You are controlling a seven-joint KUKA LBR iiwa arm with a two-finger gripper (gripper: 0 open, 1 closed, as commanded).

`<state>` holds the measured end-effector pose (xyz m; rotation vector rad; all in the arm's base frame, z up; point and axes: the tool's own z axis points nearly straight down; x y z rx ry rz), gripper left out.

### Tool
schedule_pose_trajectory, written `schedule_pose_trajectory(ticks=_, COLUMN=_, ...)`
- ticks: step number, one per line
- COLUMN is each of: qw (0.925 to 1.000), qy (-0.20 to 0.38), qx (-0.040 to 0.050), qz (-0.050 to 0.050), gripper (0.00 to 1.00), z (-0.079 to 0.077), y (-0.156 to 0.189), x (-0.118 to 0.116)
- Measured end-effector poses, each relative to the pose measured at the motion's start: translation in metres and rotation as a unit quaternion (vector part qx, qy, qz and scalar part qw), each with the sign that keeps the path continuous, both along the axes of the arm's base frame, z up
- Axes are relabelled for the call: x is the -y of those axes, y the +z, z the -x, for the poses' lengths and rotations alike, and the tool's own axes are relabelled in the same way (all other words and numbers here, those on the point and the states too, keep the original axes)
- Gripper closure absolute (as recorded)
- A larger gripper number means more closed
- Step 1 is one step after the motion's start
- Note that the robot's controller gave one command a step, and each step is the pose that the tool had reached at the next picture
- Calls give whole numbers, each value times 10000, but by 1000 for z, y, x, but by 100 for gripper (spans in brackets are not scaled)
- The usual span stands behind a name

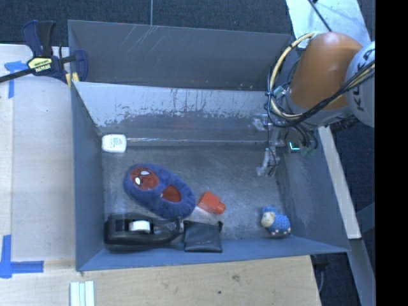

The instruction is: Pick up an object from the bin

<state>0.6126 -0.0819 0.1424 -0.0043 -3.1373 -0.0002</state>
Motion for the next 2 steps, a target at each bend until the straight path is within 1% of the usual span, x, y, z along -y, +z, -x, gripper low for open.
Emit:
schedule_pose_trajectory(ticks=1, qw=9957, qy=930, qx=36, qz=-8, gripper=0, z=53, y=35, x=-60)
schedule_pose_trajectory(ticks=2, qw=9668, qy=2555, qx=5, qz=-18, gripper=0, z=97, y=-14, x=-101)
